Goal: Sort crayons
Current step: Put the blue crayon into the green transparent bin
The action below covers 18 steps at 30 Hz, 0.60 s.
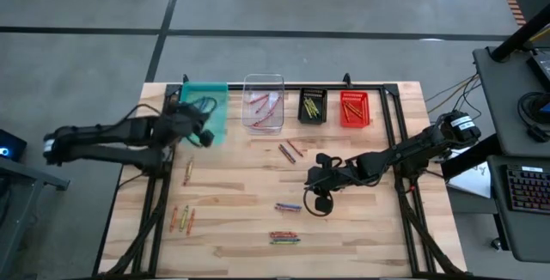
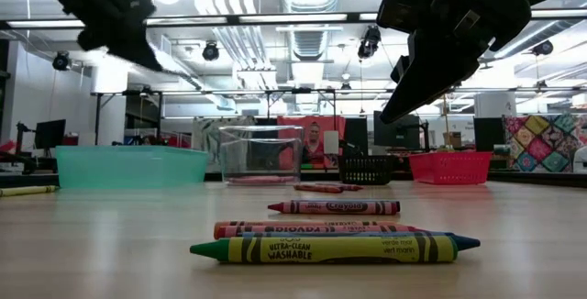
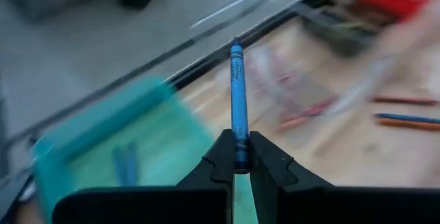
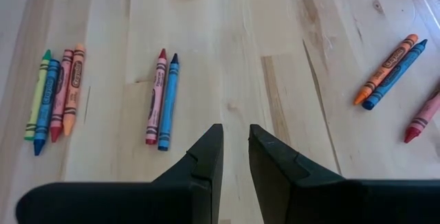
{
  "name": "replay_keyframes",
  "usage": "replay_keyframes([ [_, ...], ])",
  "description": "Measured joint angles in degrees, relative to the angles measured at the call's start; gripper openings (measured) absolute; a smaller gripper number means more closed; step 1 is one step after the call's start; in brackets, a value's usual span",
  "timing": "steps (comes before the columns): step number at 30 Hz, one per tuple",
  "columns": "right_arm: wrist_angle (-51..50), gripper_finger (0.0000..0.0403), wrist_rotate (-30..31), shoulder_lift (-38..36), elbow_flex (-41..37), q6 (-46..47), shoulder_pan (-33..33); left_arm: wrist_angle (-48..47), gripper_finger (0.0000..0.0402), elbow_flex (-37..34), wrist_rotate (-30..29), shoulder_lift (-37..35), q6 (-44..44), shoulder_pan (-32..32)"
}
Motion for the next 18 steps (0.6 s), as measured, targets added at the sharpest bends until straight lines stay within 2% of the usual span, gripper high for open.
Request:
replay_keyframes([
  [6,0.0,0.0059,0.0,0.0,0.0,-0.3,-0.1,-2.0,0.0,0.0,10.7,3.5,3.3,18.1],
  [10,0.0,0.0059,0.0,0.0,0.0,-0.3,-0.1,-1.9,0.0,0.0,15.0,8.2,8.3,28.5],
  [14,0.0,0.0059,0.0,0.0,0.0,-0.3,-0.1,-1.6,0.0,0.0,19.3,13.5,12.3,34.9],
  [18,0.0,0.0059,0.0,0.0,0.0,-0.3,-0.1,-0.4,0.0,0.0,19.8,18.7,14.9,36.6],
])
